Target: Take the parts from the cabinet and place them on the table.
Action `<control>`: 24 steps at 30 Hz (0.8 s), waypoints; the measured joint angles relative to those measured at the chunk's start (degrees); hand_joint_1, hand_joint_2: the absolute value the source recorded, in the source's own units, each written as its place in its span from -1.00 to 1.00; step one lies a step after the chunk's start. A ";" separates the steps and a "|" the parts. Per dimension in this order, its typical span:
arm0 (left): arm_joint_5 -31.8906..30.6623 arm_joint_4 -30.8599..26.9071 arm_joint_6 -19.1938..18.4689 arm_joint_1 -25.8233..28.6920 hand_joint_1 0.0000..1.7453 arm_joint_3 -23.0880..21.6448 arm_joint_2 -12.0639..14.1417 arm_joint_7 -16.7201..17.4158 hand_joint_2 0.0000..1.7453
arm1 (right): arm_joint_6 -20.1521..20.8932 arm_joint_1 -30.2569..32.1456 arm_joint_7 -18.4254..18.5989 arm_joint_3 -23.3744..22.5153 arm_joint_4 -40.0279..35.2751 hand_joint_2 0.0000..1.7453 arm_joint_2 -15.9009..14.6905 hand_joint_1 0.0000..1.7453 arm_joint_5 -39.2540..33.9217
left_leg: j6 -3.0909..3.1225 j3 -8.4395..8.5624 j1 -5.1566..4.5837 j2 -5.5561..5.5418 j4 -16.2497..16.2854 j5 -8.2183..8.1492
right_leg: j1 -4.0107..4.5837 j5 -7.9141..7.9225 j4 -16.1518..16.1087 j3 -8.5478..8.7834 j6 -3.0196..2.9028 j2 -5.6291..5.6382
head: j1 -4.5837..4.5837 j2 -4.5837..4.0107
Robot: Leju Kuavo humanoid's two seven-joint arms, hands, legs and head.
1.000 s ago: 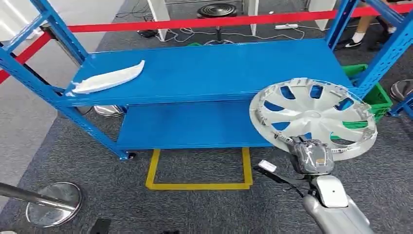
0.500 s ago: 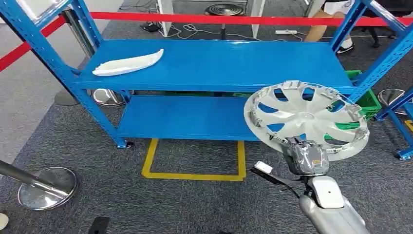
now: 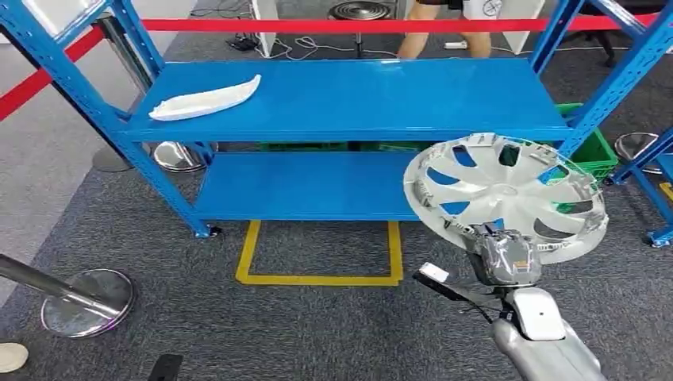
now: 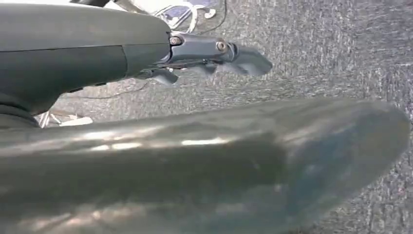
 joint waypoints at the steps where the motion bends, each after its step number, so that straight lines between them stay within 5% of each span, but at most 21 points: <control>1: 0.07 0.00 0.00 0.05 -1.00 0.00 0.00 0.07 -1.00 | 0.00 0.31 0.13 0.00 0.00 1.00 0.00 1.00 0.09 | -0.59 -1.94 0.68 0.01 4.30 -1.51 | -0.32 0.16 0.00 -0.22 0.25 -0.02 | 0.02 0.00; 3: 0.15 0.00 -0.02 0.24 -1.00 0.00 0.00 0.09 -1.00 | 0.00 0.78 0.15 -0.07 0.00 1.00 0.00 1.00 0.17 | -1.67 -1.79 1.82 0.05 4.28 0.05 | -1.04 0.46 0.02 -0.57 0.78 0.03 | 0.02 0.00; 6: 0.13 0.00 -0.07 0.19 -1.00 0.00 0.04 0.04 -1.00 | 0.00 1.49 0.61 -0.22 -0.02 1.00 -0.04 1.00 2.25 | -3.43 5.62 3.43 0.12 -9.48 6.86 | -2.16 0.76 0.06 -0.71 2.26 0.19 | -0.04 0.00; 7: 0.13 0.00 -0.15 0.11 -1.00 0.00 -0.17 -0.02 -1.00 | 0.00 1.55 0.81 -0.28 -0.18 1.00 -0.24 1.00 2.78 | -3.89 6.99 3.81 0.01 -12.60 7.06 | -1.85 0.77 0.39 -1.04 2.97 0.33 | -0.31 0.00; 8: 0.13 0.02 -0.24 0.08 -1.00 0.00 -0.15 -0.02 -1.00 | 0.00 1.53 0.96 -0.31 -0.35 1.00 -0.37 1.00 3.21 | -2.84 6.88 3.52 -0.52 -12.75 6.55 | -1.92 1.01 0.41 -1.40 3.52 0.40 | -0.39 0.00; 11: -0.02 0.02 -0.31 0.33 -1.00 0.02 -0.07 0.00 -1.00 | 0.00 1.83 2.69 -0.24 -0.37 1.00 -0.96 1.00 6.01 | -1.53 6.21 3.79 -0.49 -12.77 7.20 | -2.20 1.58 -0.81 -1.19 5.11 0.49 | -0.13 0.00; 15: -0.22 0.02 -0.39 0.36 -1.00 0.04 -0.17 0.07 -1.00 | 0.00 1.88 3.87 0.35 -0.31 1.00 -2.19 1.00 7.32 | -0.93 5.82 3.35 -0.74 -12.79 7.63 | -1.96 2.53 -2.05 -0.64 1.42 0.41 | 0.48 0.00; 16: -0.22 0.02 -0.39 0.36 -1.00 0.04 -0.18 0.11 -1.00 | 0.00 1.86 3.95 0.46 -0.31 1.00 -2.34 1.00 7.32 | -0.59 5.76 3.19 -0.75 -12.78 7.69 | -1.95 2.81 -2.12 -0.57 1.02 0.35 | 0.52 0.00; 18: -0.22 0.02 -0.42 0.35 -1.00 0.04 -0.15 0.15 -1.00 | 0.00 1.88 4.00 0.66 -0.31 1.00 -2.49 1.00 7.10 | -0.37 5.63 2.92 -0.75 -12.76 7.78 | -2.07 3.16 -2.53 -0.52 1.23 0.29 | 0.55 0.00; 20: -0.24 0.02 -0.59 0.35 -1.00 0.04 -0.13 0.24 -1.00 | 0.00 1.93 3.89 0.85 -0.31 1.00 -2.65 1.00 6.30 | 0.06 5.45 2.67 -0.73 -12.72 7.85 | -2.30 3.41 -2.84 -0.55 2.15 0.26 | 0.52 0.00; 22: -0.39 0.02 -0.72 0.34 -1.00 0.04 -0.13 0.33 -1.00 | 0.00 2.00 3.25 1.01 -0.28 1.00 -2.71 1.00 4.56 | 0.10 5.27 2.50 -0.70 -12.63 7.86 | -2.59 3.60 -3.31 -0.46 4.73 0.25 | 0.50 0.00; 23: -0.57 0.02 -0.74 0.33 -1.00 0.02 -0.02 0.33 -1.00 | 0.00 2.08 2.87 1.09 -0.24 1.00 -2.71 1.00 3.59 | 0.50 4.94 1.86 -0.66 -11.99 7.63 | -2.88 4.08 -4.31 -0.14 6.24 0.19 | 0.48 0.00; 24: -0.61 0.02 -0.74 0.31 -1.00 0.00 0.04 0.33 -1.00 | 0.00 2.17 2.60 1.14 -0.22 1.00 -2.73 1.00 2.84 | 1.30 4.99 1.94 -0.68 -12.31 7.82 | -3.15 4.44 -4.60 -0.16 7.06 0.28 | 0.35 0.00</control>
